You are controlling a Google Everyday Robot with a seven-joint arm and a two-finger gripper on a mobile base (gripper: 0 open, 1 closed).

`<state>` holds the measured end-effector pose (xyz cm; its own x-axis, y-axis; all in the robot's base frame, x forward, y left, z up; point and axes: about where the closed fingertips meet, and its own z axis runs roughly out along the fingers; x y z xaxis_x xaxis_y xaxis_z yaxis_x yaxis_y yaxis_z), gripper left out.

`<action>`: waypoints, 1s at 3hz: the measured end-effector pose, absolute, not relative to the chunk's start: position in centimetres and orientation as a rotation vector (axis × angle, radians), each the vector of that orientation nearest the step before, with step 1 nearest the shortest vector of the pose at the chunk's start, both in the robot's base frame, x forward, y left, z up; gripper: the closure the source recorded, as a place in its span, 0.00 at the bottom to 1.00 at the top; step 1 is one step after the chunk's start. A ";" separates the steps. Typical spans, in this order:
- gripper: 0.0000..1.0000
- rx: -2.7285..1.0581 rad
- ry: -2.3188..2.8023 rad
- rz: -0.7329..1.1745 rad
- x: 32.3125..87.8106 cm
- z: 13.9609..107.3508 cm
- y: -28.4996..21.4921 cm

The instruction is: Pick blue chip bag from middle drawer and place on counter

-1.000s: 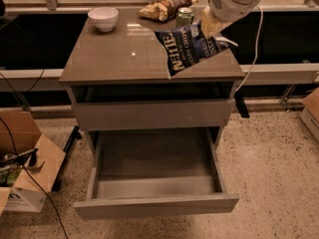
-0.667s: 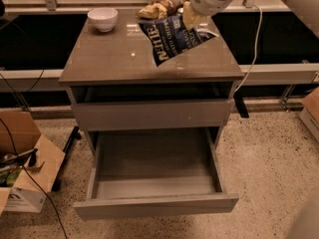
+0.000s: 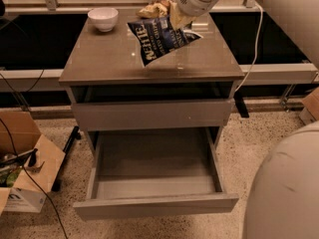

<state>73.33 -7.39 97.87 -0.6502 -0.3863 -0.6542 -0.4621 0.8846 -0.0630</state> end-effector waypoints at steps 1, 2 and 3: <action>0.29 -0.610 2.354 0.143 73.3 97.7 -7.3; 0.00 -0.613 2.357 0.144 73.4 97.5 -7.1; 0.00 -0.614 2.357 0.144 73.4 97.5 -7.1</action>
Offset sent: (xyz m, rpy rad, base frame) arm 0.0001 0.0011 -0.0013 -0.0007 0.0022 0.0017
